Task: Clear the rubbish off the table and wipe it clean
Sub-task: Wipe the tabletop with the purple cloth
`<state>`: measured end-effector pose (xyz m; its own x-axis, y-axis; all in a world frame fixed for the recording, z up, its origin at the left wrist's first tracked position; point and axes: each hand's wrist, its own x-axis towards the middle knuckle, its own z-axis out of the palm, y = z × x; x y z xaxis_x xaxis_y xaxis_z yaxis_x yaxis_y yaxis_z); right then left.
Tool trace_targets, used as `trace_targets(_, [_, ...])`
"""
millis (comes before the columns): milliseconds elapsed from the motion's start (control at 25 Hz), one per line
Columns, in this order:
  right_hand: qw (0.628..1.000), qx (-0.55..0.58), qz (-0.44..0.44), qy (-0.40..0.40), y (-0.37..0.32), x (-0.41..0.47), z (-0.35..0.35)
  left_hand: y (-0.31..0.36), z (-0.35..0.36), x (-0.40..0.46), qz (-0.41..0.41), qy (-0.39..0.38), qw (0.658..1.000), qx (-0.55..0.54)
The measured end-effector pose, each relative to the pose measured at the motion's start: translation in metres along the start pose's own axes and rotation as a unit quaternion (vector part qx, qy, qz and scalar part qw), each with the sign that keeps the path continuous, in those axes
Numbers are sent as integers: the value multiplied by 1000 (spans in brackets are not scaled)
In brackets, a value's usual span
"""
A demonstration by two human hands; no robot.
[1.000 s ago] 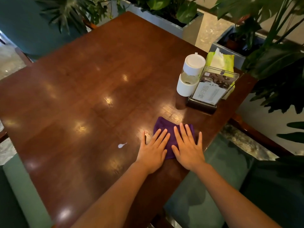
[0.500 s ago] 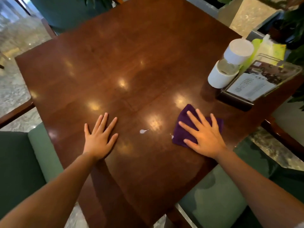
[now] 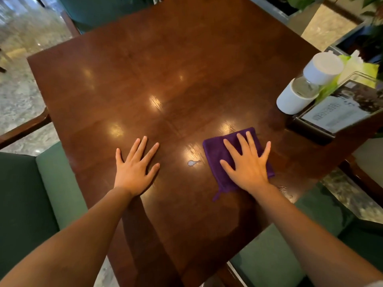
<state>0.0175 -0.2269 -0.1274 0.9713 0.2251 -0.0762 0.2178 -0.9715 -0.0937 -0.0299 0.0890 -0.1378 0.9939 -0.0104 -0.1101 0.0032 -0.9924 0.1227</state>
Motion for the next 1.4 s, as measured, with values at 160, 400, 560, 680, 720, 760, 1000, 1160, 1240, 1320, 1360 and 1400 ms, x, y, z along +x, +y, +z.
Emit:
trace_targets(160, [1000, 2, -17, -20, 26, 18, 6, 0, -1, 0, 2, 0, 1000, -4])
trace_targets(400, [998, 53, 45, 10, -72, 17, 14, 1, 1, 1, 1, 3, 1000, -8])
trace_targets(560, [986, 35, -161, 9, -110, -37, 26, 1, -1, 0, 4, 5, 1000, -22])
trace_targets(680, [981, 40, -187, 7, -68, -82, 30, 2, -4, -2, 7, 5, 1000, -28])
trace_targets(720, [986, 45, -160, 15, -48, -84, 29, 3, -5, -2, 8, 4, 1000, -29])
trace_targets(760, [992, 46, -116, 21, -27, -80, 26, 2, -6, -2, 8, 2, 1000, -28])
trace_targets(1000, [994, 16, 106, 1, 0, 37, 7, 2, -3, -1, 4, 2, 1000, -22])
trace_targets(1160, [999, 32, -26, 11, -60, 51, 10, 0, 0, 0, 11, 7, 1000, -20])
trace_targets(1240, [989, 50, -140, 20, -89, -2, 21, -1, -1, 0, 11, 5, 1000, -28])
trace_targets(1320, [973, 59, -223, 3, -110, -69, 31, 0, -3, 0, 10, 0, 999, -30])
trace_targets(1360, [966, 57, -253, -12, -115, -91, 34, 0, -3, -1, 12, -2, 999, -30])
trace_targets(1400, [961, 50, -271, -25, -116, -103, 36, -1, -3, -1, 13, -4, 999, -29])
